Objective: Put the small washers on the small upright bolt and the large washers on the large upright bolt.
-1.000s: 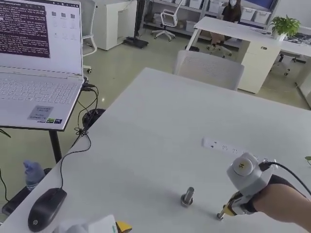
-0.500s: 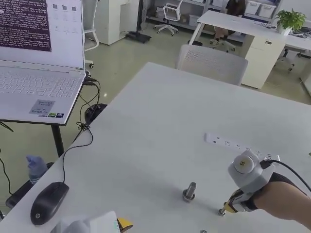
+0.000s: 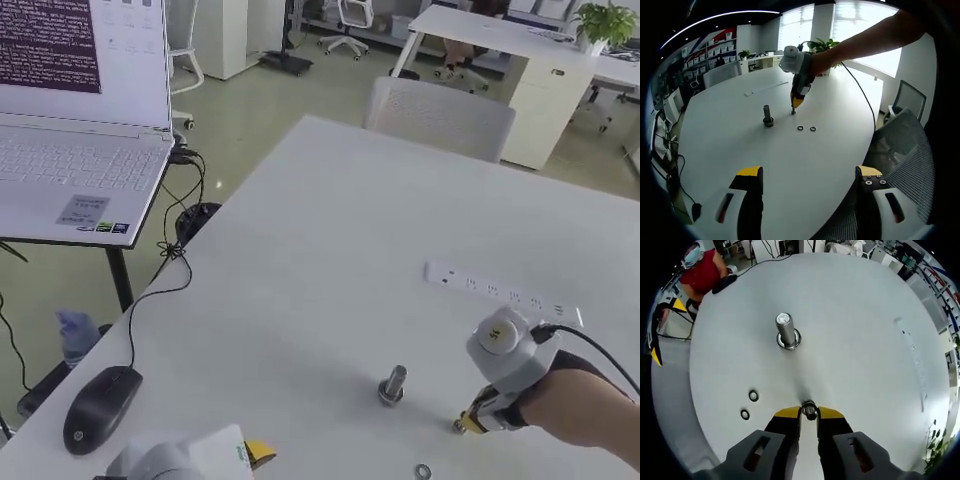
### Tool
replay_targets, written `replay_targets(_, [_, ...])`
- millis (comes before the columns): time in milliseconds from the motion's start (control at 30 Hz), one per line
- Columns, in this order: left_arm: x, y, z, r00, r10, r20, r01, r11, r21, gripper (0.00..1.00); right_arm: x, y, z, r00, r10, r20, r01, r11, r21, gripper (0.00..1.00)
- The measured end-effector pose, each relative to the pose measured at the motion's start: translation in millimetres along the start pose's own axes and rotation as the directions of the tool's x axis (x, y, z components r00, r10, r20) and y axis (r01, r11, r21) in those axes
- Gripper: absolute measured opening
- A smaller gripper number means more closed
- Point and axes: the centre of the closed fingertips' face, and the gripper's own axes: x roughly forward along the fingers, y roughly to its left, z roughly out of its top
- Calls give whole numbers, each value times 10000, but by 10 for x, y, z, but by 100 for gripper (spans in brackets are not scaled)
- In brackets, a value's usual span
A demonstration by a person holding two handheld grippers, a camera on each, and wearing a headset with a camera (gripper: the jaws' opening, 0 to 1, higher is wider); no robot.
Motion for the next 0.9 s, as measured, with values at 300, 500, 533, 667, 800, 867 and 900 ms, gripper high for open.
replay_targets(300, [11,18,86,9992,31,410,-30,10000,-40,77,74,0,-7,10000,55,-55,-56,10000,-74,13])
replay_targets(500, [15,35,85,9994,59,347,-57,10000,-66,77,115,-2,-28,9999,93,-93,-94,9999,-127,13])
replay_targets(533, [14,39,85,9994,74,332,-72,10000,-49,77,116,-2,-28,9999,91,-76,-92,9999,-129,13])
replay_targets(667, [14,58,72,9995,109,300,-106,9999,-87,78,133,-7,-35,9999,91,-46,-91,9999,-122,13])
replay_targets(800, [16,51,44,9998,89,173,-88,9999,-66,78,152,13,-44,9999,99,-100,-101,9998,-191,13])
replay_targets(867, [12,36,38,9999,59,141,-58,10000,-66,77,151,6,-39,9999,82,-57,-83,9998,-184,13])
replay_targets(900, [12,32,34,9999,36,123,-35,10000,-60,77,152,4,-40,10000,82,-55,-83,9998,-189,13])
